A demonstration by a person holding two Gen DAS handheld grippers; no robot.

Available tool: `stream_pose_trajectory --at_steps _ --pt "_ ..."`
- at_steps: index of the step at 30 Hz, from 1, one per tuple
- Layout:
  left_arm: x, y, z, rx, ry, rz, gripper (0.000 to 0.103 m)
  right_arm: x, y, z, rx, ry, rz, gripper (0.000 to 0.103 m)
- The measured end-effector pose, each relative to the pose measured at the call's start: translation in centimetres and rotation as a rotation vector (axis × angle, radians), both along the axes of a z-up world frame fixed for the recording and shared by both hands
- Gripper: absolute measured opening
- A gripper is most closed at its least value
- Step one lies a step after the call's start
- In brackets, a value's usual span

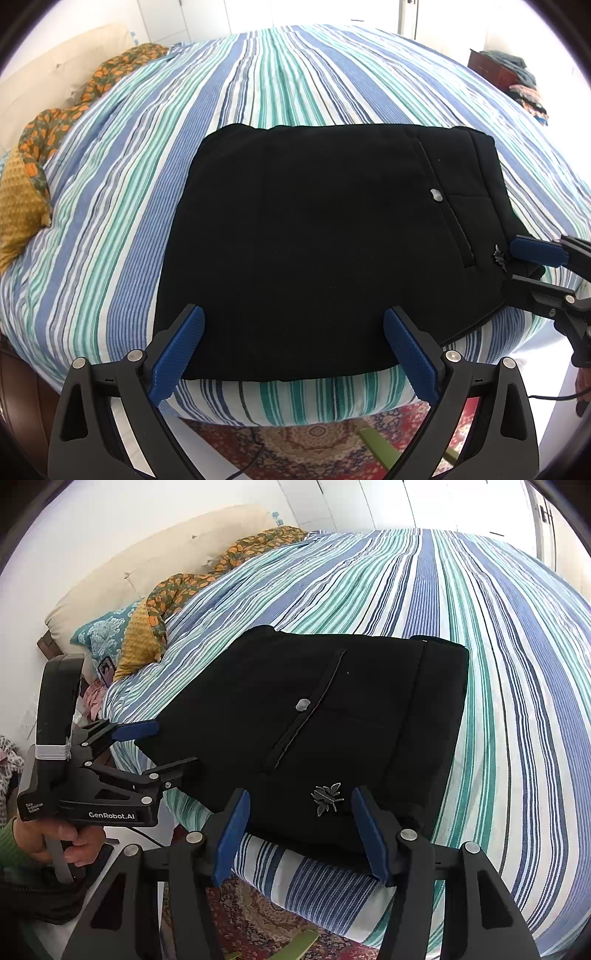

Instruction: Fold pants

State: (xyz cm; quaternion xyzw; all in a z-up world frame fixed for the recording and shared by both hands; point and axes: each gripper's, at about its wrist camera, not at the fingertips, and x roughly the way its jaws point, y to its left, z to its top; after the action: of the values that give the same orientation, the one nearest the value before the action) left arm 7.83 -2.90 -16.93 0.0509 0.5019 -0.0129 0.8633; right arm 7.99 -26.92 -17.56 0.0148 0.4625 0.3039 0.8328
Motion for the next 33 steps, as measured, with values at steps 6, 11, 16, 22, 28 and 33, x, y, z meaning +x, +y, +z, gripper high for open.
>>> stream_pose_trajectory --at_steps 6,11,16,22,28,33 --pt "0.0 0.1 0.1 0.004 0.008 -0.002 0.098 -0.3 0.5 -0.1 -0.010 -0.016 0.016 0.067" --pt "0.3 1.7 1.8 0.008 0.013 0.015 0.098 0.1 0.0 0.9 0.025 0.013 0.008 0.068" --pt "1.4 8.7 4.1 -0.133 -0.012 0.162 0.098 3.1 -6.2 3.4 0.259 0.112 -0.160 0.068" --pt "3.5 13.3 2.3 -0.221 0.103 0.228 0.098 7.0 -12.8 -0.2 0.509 0.386 -0.305 0.068" --pt "6.1 12.4 -1.3 -0.244 0.190 0.127 0.098 8.4 -9.8 -5.0 0.420 0.516 -0.217 0.068" --pt "7.7 11.7 -3.0 -0.435 0.259 0.079 0.059 10.1 -7.2 -7.0 0.381 0.565 -0.133 0.073"
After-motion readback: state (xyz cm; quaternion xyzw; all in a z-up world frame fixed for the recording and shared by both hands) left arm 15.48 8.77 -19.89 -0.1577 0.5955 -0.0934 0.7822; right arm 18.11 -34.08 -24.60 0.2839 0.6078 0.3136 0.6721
